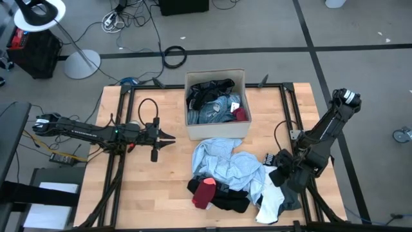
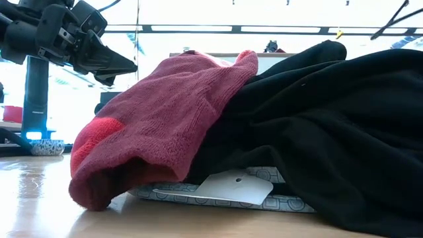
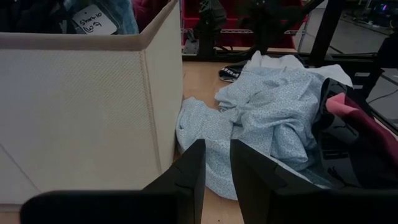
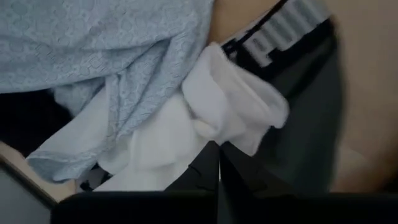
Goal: Sort clothes
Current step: Put the white sock into the white laundry bin
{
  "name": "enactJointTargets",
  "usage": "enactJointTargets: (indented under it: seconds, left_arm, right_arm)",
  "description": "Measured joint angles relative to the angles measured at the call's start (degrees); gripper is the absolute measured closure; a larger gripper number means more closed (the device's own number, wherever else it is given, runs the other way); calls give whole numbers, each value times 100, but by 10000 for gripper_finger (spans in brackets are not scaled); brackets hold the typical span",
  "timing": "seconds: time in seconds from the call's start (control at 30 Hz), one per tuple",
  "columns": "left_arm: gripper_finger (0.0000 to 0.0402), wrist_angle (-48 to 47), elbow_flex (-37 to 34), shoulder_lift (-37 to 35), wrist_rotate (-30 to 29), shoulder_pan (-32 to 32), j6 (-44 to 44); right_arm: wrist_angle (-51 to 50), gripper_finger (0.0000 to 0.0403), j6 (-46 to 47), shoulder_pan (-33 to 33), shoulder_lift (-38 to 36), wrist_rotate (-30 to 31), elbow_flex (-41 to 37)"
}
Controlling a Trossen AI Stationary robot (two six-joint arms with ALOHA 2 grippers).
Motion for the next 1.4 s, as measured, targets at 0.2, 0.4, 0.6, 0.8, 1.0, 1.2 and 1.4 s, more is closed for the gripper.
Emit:
enactJointTargets:
  seconds: [0.2,0.4,0.6,0.8,1.0,1.2,1.4]
  left_arm:
    - [321,0,0,0,2,0,2]
    - [321,2,0,-1,3,0,0]
    - [321,2,0,0,4,0,0]
    - [321,4,0,0,2,0,2]
    - [321,3,0,-1,0,1,1]
    - [321,3,0,0,-2,1,2]
    - [321,4,0,0,-44,0,13]
  right_arm:
    - [-1049,400,42,-20,0,-108,520]
    - [-1787,401,-116,-20,0,204,1098]
    - [-2826,402,-291,-22,0,1131,1959]
    - [-3363,402,-1124,-382,0,2044,2887]
    - [-3328,403,-2816,-1189,0,2897,3703]
    - [-2557,403,-4955,-2085,0,3225,4368]
    - [-941,403,-7439,-3133,0,3104,4758]
